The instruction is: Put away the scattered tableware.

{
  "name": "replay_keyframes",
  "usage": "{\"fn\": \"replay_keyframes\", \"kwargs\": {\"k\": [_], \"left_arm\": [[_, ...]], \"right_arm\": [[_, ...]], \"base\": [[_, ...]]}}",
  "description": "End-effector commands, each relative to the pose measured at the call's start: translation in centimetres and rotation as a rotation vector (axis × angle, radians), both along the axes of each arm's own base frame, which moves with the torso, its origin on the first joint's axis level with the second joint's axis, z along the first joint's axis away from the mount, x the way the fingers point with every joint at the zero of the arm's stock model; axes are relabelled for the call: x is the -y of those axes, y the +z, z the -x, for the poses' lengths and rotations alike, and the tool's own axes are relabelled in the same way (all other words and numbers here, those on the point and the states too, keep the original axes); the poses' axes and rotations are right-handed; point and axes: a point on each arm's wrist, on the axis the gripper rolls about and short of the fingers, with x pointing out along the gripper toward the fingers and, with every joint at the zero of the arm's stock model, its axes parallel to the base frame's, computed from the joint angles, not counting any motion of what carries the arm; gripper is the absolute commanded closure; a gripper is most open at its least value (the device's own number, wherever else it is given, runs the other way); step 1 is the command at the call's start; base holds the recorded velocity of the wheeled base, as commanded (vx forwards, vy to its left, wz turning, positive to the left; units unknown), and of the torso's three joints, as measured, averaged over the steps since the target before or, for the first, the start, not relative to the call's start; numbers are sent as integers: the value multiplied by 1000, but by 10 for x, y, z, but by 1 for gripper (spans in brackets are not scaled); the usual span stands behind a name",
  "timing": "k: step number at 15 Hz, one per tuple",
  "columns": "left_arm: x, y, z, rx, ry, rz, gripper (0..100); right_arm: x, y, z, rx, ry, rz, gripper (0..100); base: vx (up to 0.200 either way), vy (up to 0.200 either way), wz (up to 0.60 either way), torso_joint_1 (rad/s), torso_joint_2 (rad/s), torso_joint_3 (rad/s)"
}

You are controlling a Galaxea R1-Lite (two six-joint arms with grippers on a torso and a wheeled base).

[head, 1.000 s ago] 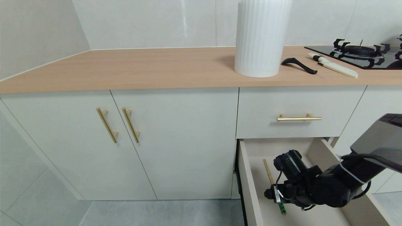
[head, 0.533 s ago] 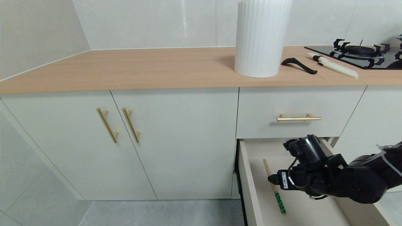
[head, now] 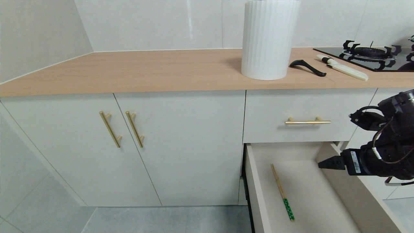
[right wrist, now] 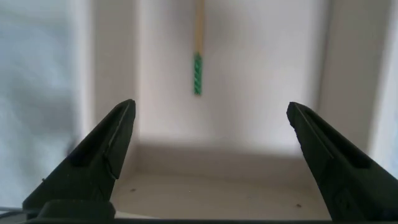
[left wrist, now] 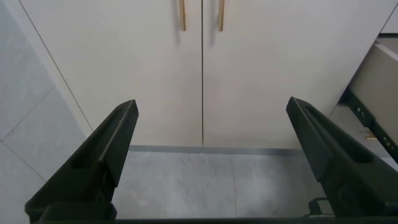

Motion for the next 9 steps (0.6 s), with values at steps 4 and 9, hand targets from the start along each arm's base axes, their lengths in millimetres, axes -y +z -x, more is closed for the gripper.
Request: {"fn": "replay_keyframes", "kwargs": {"k": [4,9], "left_arm": [[0,0,0,-1,1,0,0],[0,0,0,0,1,0,0]], "right_arm": [[12,15,14,72,2,15,0],[13,18,20,92,19,30,0]], "base": [[0,0,0,0,0,0],[0,0,0,78,-190,-159]]}}
